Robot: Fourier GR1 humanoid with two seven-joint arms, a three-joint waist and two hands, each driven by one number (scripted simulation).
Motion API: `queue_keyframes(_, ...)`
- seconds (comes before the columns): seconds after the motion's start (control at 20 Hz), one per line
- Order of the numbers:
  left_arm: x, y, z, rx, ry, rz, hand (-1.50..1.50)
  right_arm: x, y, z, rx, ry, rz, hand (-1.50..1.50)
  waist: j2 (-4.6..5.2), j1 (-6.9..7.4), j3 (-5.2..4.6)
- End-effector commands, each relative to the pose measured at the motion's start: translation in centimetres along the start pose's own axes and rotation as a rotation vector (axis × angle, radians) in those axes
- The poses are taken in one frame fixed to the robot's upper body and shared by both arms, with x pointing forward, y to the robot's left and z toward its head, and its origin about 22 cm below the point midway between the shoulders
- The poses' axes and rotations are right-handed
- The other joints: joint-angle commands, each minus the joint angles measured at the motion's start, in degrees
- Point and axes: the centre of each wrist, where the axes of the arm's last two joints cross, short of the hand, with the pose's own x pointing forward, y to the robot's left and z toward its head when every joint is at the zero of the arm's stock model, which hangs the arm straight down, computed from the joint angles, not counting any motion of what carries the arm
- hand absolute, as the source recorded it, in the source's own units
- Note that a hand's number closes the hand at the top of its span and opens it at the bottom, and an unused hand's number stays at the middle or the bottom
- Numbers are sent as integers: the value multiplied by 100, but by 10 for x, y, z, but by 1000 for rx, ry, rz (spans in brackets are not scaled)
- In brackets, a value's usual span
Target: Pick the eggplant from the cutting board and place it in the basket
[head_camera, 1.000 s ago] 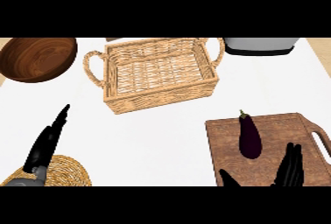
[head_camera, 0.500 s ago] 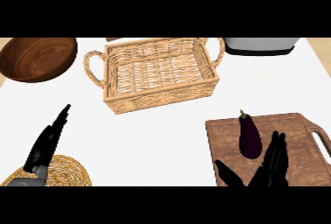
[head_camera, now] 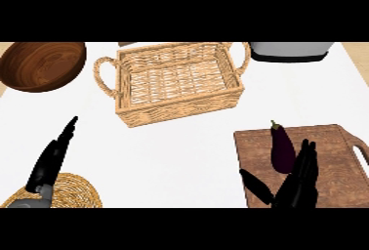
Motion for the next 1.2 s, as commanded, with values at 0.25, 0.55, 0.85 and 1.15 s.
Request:
queue_keyframes(0.25,8,-3,5,7,-10,8,0,-10,21,-24,-1,61,7,-150,7,5,-3)
queue_keyframes(0.55,3,0,-4,-1,-14,13,0,-28,19,-34,-4,37,-20,-150,8,-2,-3)
queue_keyframes(0.85,12,-4,-10,-2,8,-2,0,-47,29,-49,47,65,-9,-150,12,-2,-1)
queue_keyframes(1.15,9,2,-2,10,-30,-24,0,-9,54,-39,182,6,-52,150,16,20,-2)
